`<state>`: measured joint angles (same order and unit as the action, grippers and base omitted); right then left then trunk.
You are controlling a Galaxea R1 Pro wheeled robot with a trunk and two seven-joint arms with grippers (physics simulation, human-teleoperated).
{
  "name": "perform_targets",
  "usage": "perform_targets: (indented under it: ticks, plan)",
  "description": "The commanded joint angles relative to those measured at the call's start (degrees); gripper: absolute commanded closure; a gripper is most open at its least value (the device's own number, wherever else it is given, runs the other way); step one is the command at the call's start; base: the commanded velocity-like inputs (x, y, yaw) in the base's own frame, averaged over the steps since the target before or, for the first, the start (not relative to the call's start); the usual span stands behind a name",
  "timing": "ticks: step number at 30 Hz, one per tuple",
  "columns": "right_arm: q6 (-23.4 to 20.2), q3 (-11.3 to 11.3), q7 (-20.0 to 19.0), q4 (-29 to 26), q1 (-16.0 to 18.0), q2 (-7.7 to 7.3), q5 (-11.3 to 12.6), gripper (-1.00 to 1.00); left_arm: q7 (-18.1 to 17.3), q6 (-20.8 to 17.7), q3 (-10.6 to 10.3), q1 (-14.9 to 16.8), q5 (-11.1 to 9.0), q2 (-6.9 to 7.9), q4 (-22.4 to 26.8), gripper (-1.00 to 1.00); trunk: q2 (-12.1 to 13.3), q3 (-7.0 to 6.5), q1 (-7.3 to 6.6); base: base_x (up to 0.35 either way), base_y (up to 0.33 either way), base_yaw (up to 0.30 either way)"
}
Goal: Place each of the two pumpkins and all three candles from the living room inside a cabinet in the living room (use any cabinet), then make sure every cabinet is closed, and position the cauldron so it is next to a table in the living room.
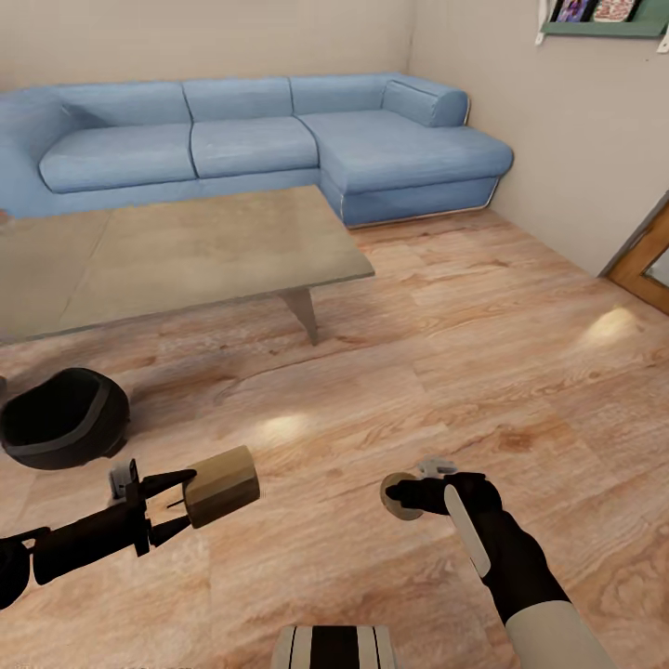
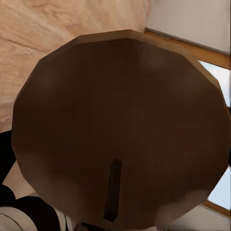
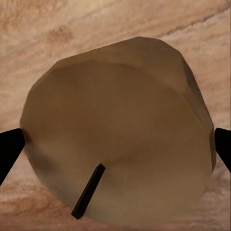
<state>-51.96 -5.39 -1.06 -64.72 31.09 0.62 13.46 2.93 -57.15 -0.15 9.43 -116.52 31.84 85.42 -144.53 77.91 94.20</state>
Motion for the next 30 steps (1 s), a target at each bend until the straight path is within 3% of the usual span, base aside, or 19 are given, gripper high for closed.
perform_targets:
  ticks: [1, 30]
  plan:
    - [-0.24, 0.03, -0.12, -0.06, 0.01, 0.0, 0.08, 1.0, 0.23, -0.15, -0.02, 0.06, -0.81, 0.0, 0.01, 1.0, 0.0, -0.19, -0.04, -0.002, 0.0, 0.274]
    - [-1.05, -0.35, 0.15, -0.13, 0.02, 0.2, -0.13, 1.0, 0.21, -0.15, -0.03, 0.06, -0.8, -0.01, 0.0, 1.0, 0.39, -6.38, -0.78, 0.0, 0.0, 0.266]
